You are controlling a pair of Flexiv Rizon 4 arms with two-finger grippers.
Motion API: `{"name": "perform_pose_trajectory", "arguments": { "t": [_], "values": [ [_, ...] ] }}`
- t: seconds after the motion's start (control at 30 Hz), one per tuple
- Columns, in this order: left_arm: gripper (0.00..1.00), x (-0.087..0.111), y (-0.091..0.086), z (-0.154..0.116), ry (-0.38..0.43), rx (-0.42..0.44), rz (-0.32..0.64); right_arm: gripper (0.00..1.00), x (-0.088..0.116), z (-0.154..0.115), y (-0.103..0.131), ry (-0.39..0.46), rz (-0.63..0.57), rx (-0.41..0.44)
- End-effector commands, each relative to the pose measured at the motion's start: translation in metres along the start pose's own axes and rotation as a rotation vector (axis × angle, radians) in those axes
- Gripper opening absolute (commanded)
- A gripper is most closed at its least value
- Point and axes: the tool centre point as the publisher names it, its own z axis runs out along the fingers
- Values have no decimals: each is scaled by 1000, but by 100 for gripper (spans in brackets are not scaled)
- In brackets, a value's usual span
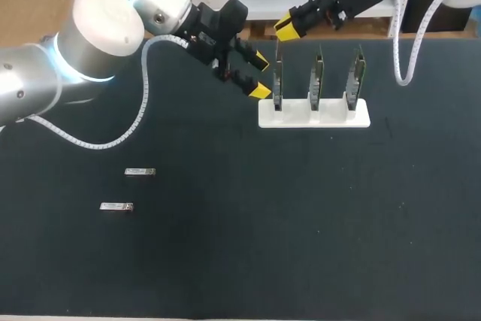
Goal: Pick up the optical module with the left hand, and insert it into the network port with the right hand.
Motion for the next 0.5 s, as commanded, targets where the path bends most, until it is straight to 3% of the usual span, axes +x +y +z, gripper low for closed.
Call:
{"name": "perform_pose_trajectory", "arguments": {
  "t": [0.03,0.5],
  "values": [
    [100,0,-2,0,0,-6,-1,0,-1,-1,6,7,-4,16],
    [100,0,-2,0,0,-6,-1,0,3,3,5,33,-7,20]
  ]
}}
